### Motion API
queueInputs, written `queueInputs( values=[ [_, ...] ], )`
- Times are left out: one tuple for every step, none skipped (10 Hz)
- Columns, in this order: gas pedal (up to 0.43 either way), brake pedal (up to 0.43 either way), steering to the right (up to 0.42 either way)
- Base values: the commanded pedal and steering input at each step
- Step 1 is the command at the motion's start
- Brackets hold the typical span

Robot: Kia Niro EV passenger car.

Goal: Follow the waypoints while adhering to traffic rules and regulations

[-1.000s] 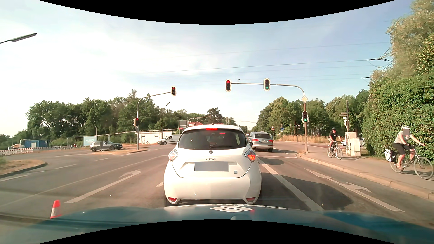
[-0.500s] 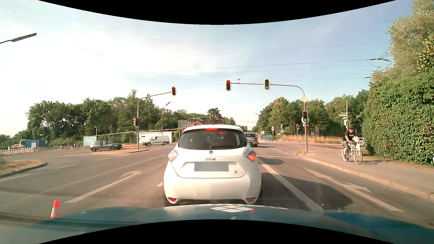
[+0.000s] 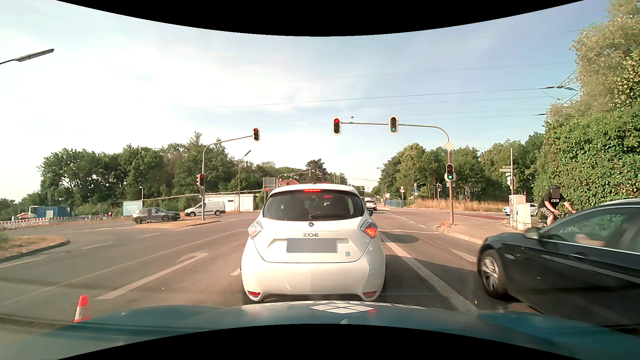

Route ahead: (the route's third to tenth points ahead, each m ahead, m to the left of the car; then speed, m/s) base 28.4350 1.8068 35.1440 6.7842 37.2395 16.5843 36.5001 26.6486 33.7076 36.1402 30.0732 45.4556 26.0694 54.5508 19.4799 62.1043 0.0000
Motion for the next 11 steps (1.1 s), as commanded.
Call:
queueInputs(
  values=[
    [0.0,0.238,0.005],
    [0.0,0.238,0.006],
    [0.0,0.238,0.005],
    [0.0,0.238,0.006],
    [0.0,0.238,0.006],
    [0.0,0.238,0.006],
    [0.0,0.244,0.005],
    [0.0,0.238,0.005],
    [0.0,0.238,0.005],
    [0.0,0.238,0.005],
    [0.0,0.244,0.005]
  ],
)
